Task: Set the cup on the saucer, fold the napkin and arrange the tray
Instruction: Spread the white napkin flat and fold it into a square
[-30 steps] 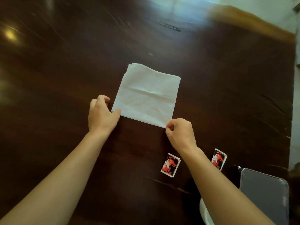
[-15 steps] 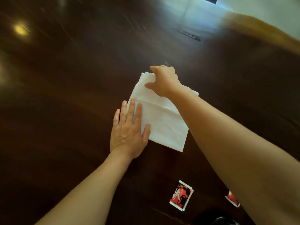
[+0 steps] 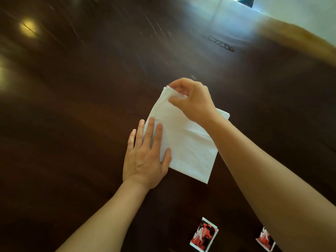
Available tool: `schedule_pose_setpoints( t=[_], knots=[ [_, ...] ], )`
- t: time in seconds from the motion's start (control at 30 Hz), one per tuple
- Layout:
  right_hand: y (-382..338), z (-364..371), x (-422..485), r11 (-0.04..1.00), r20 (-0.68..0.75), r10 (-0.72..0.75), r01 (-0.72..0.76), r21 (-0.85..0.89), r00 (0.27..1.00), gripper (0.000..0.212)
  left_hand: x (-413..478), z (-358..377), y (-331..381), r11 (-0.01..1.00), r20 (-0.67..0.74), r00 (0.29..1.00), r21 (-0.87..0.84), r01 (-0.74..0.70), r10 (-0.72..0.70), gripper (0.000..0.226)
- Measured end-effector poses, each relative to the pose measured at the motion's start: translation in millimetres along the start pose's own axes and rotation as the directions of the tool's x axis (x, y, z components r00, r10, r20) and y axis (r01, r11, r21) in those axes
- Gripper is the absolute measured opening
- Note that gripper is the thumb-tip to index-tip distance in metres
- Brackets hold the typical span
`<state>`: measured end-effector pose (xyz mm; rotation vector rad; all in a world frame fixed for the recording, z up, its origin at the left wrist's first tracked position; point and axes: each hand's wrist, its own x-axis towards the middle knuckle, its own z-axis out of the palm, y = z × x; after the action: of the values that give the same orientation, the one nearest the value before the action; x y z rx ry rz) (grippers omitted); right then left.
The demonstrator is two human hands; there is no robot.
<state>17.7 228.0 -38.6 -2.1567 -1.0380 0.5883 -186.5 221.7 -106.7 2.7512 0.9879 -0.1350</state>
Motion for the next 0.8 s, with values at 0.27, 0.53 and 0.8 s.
schedule_pose_setpoints(
  t=[0.27,0.53,0.8],
  knots=[
    [0.4,26.6,37.5,0.987,-0.031,0.075,-0.079,-0.139,0.997,0.029,-0.2,-0.1,-1.0,1.0,-0.01,1.0,-0.007,0.002,-0.002,0.074],
    [5.5,58.8,1.2,0.923,-0.18,-0.259,0.189,-0.334,0.949,0.041,-0.7,0.9,-1.3,1.0,-0.027,1.0,-0.028,-0.008,0.007,0.073],
    [6.9,79.7,-9.2,0.818,0.116,-0.021,0.084,-0.569,0.993,0.065,-0.5,0.1,-0.3,1.0,-0.034,0.999,-0.017,-0.009,0.008,0.072]
  ],
)
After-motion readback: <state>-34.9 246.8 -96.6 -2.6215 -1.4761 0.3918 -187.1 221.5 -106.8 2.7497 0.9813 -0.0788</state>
